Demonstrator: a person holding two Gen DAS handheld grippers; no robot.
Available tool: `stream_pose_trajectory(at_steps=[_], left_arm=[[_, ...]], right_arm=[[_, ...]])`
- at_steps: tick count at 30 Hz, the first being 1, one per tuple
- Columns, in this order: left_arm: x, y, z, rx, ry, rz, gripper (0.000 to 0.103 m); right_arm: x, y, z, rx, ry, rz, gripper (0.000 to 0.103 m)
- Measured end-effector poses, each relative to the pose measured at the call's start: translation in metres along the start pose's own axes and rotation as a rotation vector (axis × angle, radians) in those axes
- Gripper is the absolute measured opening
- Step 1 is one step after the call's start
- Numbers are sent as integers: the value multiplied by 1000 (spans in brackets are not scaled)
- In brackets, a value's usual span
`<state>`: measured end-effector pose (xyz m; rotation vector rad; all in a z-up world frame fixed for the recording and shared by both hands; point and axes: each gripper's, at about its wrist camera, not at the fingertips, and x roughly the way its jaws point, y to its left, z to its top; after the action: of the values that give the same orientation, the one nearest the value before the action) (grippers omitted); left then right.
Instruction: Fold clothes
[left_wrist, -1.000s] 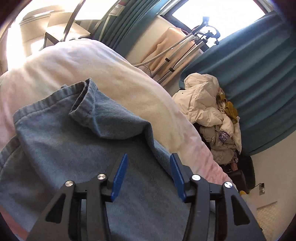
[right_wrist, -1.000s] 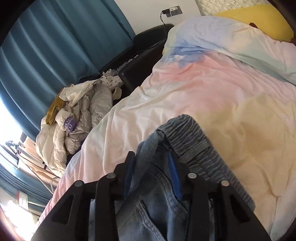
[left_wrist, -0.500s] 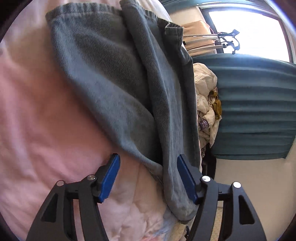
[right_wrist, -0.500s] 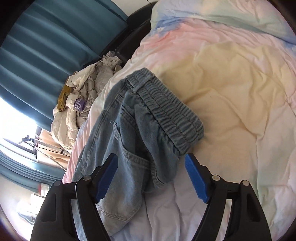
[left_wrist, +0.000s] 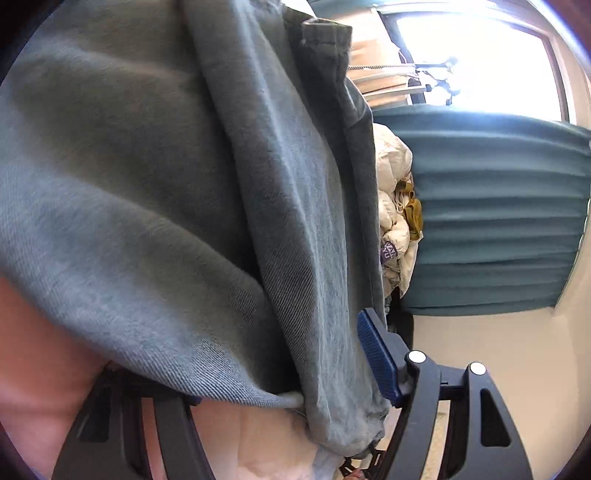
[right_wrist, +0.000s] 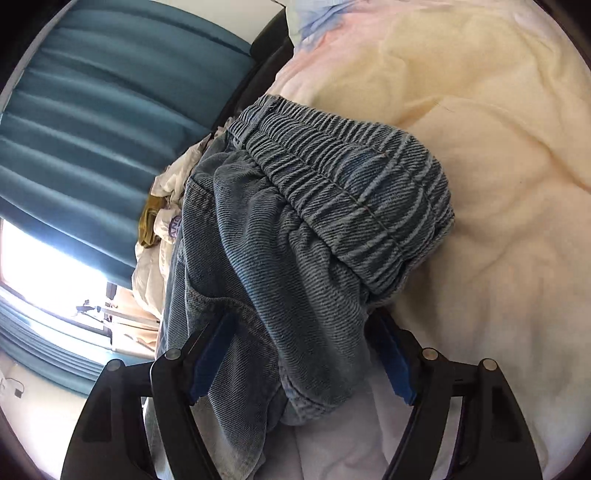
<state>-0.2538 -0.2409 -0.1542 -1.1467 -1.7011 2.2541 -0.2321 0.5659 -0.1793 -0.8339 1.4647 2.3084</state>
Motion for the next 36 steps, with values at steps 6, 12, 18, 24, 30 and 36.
stream_pose_trajectory(at_steps=[6,12,18,24,30,36], left_arm=[[13,-7,10,61,-35,97,19],[-1,-32,8,122,-68,73,8],[-33,-30,-17,109,-62,72,8],[-60,-7,-40,43,1,93,8],[-87,11,-74,17,59,150,8],[-97,28,-86,-9,61,194,8]], right_arm=[[0,9,5,-28,-18,-83,38],[-30,23,18,-55,-23,-95,15],[-78,41,25,-72,-47,-69,13],[-131,26,25,-70,-44,-62,13],[-161,-31,19,11,-5,-77,13],[-155,-64,6,-10,33,-91,13]])
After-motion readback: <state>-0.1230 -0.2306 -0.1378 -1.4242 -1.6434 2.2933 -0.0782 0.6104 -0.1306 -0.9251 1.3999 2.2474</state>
